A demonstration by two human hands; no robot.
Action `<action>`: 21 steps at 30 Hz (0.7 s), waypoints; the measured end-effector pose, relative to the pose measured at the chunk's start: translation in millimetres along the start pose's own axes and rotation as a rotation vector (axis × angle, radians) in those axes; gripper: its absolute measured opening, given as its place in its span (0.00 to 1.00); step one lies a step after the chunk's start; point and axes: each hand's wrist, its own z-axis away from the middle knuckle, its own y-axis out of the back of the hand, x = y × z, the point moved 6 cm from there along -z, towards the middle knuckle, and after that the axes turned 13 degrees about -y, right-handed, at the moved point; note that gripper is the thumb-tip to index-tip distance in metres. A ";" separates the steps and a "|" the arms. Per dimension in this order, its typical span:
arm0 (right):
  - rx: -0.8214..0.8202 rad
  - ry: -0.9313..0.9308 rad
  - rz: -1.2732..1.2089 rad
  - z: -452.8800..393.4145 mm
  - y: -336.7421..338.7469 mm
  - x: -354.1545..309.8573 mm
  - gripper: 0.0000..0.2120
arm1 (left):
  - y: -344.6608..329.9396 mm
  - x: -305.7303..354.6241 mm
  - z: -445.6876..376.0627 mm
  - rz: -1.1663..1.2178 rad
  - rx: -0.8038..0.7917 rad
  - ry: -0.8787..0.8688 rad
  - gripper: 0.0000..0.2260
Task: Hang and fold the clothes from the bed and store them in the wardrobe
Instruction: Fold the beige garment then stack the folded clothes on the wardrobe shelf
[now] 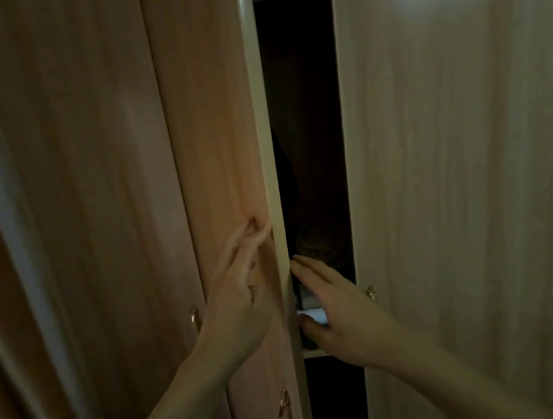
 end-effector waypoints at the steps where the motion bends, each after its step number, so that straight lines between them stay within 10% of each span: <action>1: 0.002 0.004 -0.008 -2.4 4.7 10.5 0.37 | -8.7 -0.8 -7.3 -0.042 0.007 -0.018 0.33; 21: 0.206 -0.171 -0.091 -85.4 20.3 189.5 0.35 | -160.1 -64.6 -98.0 -0.446 -0.126 -0.169 0.48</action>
